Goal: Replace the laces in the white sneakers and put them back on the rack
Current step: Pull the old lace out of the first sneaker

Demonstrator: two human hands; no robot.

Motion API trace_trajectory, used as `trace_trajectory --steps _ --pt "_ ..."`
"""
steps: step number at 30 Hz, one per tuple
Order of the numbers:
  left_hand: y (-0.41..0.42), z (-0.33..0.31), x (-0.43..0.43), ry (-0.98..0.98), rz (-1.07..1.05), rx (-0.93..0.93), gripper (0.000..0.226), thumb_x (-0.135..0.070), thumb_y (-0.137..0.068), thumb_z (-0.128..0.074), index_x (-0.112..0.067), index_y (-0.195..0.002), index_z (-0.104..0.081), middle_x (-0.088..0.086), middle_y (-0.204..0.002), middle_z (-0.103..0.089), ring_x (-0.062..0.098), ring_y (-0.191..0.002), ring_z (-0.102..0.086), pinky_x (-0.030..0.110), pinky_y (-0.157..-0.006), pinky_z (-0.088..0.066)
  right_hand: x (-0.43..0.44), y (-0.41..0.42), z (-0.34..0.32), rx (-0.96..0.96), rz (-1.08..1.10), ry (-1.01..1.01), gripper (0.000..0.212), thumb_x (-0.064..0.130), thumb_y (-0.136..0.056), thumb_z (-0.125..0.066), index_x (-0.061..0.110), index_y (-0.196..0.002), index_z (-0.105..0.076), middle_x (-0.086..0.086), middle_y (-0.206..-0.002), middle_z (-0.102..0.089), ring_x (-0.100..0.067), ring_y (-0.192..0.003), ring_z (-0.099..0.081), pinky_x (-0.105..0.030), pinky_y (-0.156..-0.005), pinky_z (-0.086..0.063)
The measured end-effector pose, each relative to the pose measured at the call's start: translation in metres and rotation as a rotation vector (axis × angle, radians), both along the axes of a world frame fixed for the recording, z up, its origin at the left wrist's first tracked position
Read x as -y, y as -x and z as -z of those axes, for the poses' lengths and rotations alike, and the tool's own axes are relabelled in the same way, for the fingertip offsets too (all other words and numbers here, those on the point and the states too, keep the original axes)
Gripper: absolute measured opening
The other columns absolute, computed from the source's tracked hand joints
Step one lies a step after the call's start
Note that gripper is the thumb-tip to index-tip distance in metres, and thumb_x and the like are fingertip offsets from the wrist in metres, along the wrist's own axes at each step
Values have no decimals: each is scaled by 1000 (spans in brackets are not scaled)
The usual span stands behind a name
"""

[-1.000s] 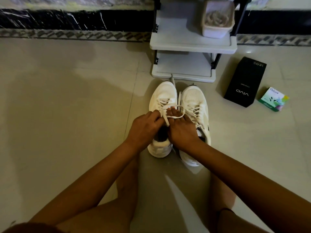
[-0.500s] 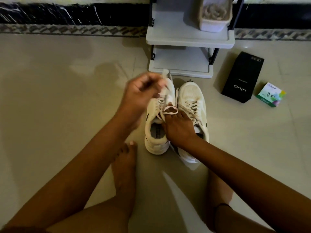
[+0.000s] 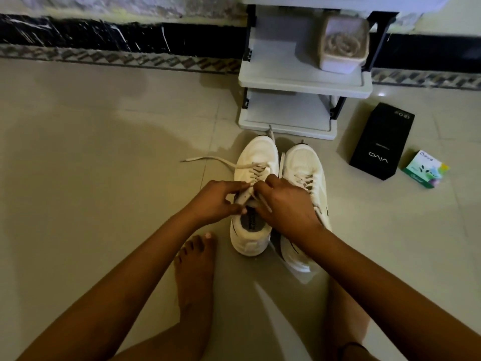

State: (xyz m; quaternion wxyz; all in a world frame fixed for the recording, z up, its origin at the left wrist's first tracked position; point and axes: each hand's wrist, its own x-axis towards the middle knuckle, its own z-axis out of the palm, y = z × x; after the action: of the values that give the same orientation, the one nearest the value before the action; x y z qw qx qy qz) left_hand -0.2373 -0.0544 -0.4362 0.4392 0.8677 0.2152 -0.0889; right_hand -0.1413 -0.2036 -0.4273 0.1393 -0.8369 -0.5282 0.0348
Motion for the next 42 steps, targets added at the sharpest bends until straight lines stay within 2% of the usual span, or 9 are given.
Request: trace_trajectory --steps 9,16,22,27,32,34,36,38,42 --pt "3 14 0 -60 2 -32 59 -24 -78 -75 -20 -133 -54 3 -130 -60 17 -121 -53 26 -99 -39 -15 -4 -1 345 -171 -63 23 25 -56 -84 12 -63 -67 -4 -63 -63 -22 -62 -60 -24 -52 -42" --pt "11 20 7 -57 -92 35 59 -25 -79 -74 -19 -133 -54 4 -130 -59 18 -122 -53 29 -102 -41 -20 8 -12 -924 450 -203 9 19 -86 -63 11 -85 -68 -3 -78 -66 -18 -78 -63 -40 -79 -53" --pt "10 18 9 -36 -104 32 60 -22 -79 -74 -17 -134 -51 6 -134 -56 19 -126 -50 27 -103 -37 -2 1 -2 3 28 -17 25 37 -73 -77 16 -84 -72 -5 -80 -63 -24 -71 -60 -28 -55 -43" --pt "10 19 9 -6 -121 19 60 -21 -79 -74 -18 -134 -51 6 -134 -56 18 -125 -50 20 -98 -34 -1 6 5 169 -25 0 24 27 -56 -87 14 -71 -73 -7 -74 -61 -25 -63 -60 -28 -50 -44" --pt "13 21 9 -25 -142 39 58 -23 -78 -75 -20 -132 -54 5 -130 -59 18 -121 -53 25 -98 -40 -12 7 -20 -848 354 -197 14 21 -83 -70 7 -81 -69 3 -78 -56 -13 -80 -56 -30 -76 -47" --pt "13 21 11 -29 -146 48 58 -23 -78 -75 -20 -132 -54 5 -129 -60 18 -119 -55 29 -98 -42 -14 11 -24 -1057 364 -253 10 17 -84 -68 12 -75 -66 2 -74 -60 -13 -79 -59 -33 -82 -51" --pt "12 20 11 -43 -135 43 58 -24 -78 -74 -20 -132 -54 5 -129 -60 19 -119 -55 30 -98 -43 -10 9 -19 -903 285 -156 8 21 -85 -68 13 -85 -70 -2 -86 -61 -14 -85 -58 -36 -84 -50" --pt "11 19 11 -44 -129 31 59 -24 -78 -74 -20 -133 -53 5 -131 -59 18 -121 -53 25 -98 -40 -5 3 -9 -420 173 28 22 31 -83 -68 17 -100 -71 -3 -98 -57 -18 -94 -53 -33 -78 -44" --pt "11 19 11 -35 -131 19 60 -24 -78 -74 -20 -134 -52 4 -134 -56 17 -124 -51 18 -95 -35 0 -1 -4 71 0 24 30 38 -60 -84 20 -81 -75 -7 -77 -63 -28 -72 -60 -32 -61 -44"
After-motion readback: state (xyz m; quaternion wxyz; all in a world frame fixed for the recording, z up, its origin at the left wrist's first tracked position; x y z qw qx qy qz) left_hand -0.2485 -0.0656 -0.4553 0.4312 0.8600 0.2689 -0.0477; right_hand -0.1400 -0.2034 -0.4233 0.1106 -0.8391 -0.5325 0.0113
